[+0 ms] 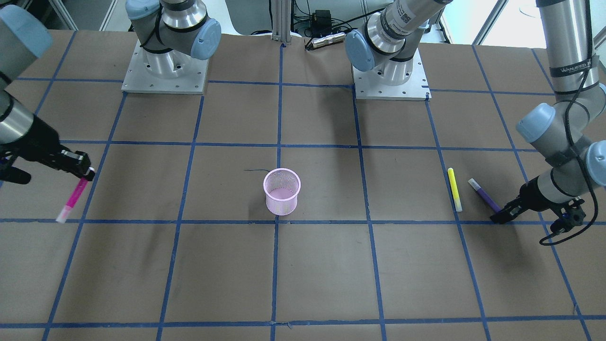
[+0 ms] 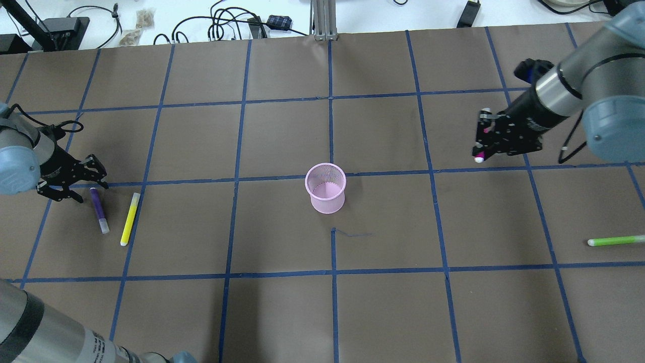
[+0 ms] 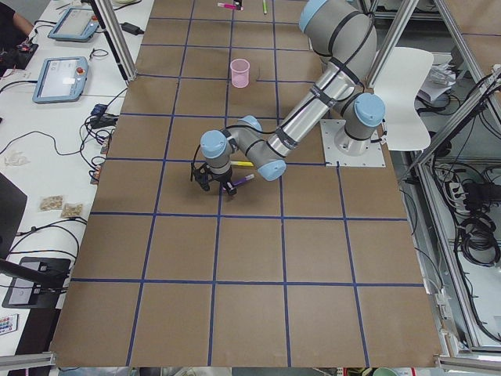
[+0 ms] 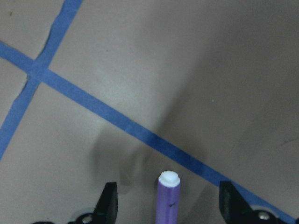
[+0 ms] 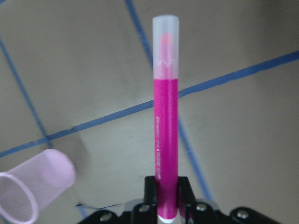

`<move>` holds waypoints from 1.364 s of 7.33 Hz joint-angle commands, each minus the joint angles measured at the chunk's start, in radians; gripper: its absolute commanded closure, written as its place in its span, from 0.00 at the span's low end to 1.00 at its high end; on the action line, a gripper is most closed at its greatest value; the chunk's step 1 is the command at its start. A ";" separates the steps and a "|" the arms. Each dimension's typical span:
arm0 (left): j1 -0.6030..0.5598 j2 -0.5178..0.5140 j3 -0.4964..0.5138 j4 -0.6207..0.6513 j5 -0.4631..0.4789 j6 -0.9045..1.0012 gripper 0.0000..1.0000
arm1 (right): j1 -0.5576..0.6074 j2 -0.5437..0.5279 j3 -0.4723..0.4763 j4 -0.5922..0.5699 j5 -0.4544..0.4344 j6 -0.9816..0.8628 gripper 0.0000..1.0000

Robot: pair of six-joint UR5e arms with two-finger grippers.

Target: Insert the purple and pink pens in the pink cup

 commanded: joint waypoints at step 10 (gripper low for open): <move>-0.220 0.197 0.205 -0.154 0.082 -0.127 1.00 | 0.436 0.168 -0.051 -0.127 0.384 0.969 1.00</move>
